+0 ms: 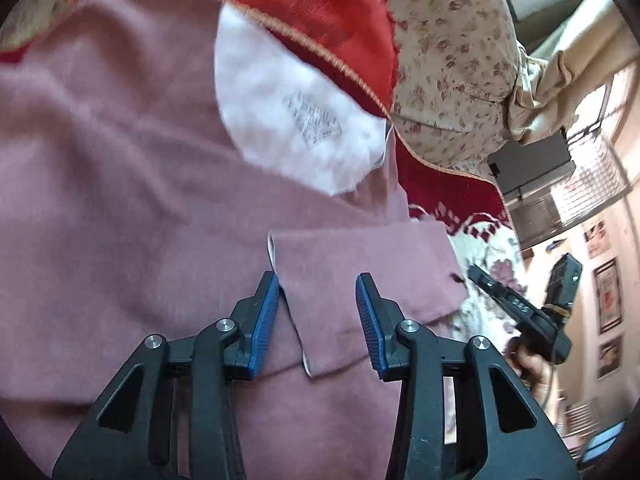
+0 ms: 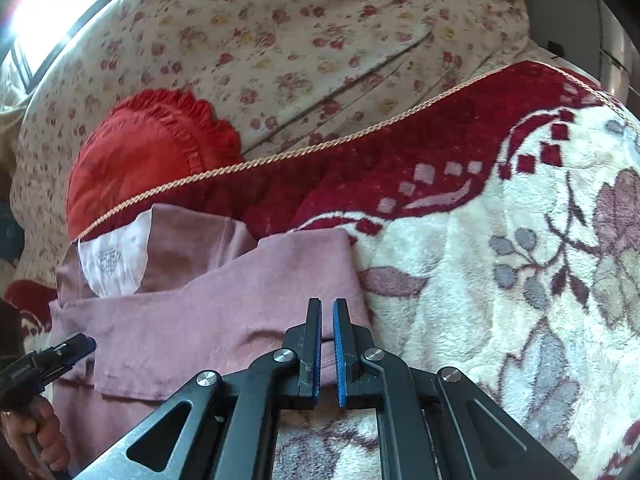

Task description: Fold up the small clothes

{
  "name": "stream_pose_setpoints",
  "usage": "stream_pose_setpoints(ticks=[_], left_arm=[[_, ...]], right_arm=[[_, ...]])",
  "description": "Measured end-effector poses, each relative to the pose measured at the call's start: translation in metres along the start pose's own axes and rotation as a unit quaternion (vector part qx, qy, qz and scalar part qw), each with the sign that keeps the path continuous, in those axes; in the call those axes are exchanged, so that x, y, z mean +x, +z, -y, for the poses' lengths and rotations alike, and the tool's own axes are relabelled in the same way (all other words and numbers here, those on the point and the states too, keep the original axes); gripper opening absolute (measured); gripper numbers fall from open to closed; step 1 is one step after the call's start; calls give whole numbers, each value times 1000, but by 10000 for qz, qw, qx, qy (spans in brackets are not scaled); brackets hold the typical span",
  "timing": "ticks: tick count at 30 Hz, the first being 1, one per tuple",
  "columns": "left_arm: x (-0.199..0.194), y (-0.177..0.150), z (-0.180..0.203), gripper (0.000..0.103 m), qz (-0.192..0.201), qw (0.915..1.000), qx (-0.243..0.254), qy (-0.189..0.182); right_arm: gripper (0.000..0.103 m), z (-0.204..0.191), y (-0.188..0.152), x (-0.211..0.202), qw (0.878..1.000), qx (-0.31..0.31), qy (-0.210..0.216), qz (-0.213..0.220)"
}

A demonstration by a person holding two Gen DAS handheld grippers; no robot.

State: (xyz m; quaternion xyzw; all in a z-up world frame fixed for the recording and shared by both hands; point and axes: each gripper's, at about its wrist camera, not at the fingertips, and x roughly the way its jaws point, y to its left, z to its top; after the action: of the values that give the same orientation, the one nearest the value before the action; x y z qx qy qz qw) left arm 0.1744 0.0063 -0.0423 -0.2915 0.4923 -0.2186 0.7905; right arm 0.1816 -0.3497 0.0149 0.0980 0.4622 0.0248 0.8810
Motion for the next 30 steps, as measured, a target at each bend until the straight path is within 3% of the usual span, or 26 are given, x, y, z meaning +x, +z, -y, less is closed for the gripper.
stream_pose_setpoints(ticks=[3, 8, 12, 17, 18, 19, 20, 22, 25, 28, 30], left_arm=[[10, -1, -3, 42, -355, 9975, -249, -564], [3, 8, -21, 42, -353, 9902, -865, -1037], [0, 12, -28, 42, -245, 9874, -1109, -1101], [8, 8, -7, 40, -292, 9950, -535, -795], [8, 8, -4, 30, -253, 9968, -405, -634], [8, 6, 2, 23, -161, 9995, -131, -242], [11, 6, 7, 4, -103, 9998, 98, 104], [11, 3, 13, 1, 53, 9982, 411, 427], [-1, -4, 38, 1, 441, 9901, 1200, 582], [-32, -10, 77, 1, 1127, 9697, 2158, 185], [-44, -10, 85, 1, 1374, 9613, 2387, 90]], right_arm=[[5, -4, 1, 0, 10000, -41, 22, 22], [5, -8, 1, 1, 10000, -83, 42, 16], [4, -8, 1, 0, 10000, -78, 40, 40], [5, -7, 1, -1, 10000, -20, 36, 54], [5, -7, 1, -1, 10000, -21, 26, 56], [5, -7, 0, -1, 10000, -19, 25, 56], [5, -7, 0, -1, 10000, -11, 20, 59], [5, -6, 0, -2, 10000, 16, 6, 75], [5, -5, 1, -2, 9999, 41, -5, 92], [4, -4, 2, -5, 9998, 54, -57, 165], [5, 0, 3, -8, 9995, 135, -109, 245]])
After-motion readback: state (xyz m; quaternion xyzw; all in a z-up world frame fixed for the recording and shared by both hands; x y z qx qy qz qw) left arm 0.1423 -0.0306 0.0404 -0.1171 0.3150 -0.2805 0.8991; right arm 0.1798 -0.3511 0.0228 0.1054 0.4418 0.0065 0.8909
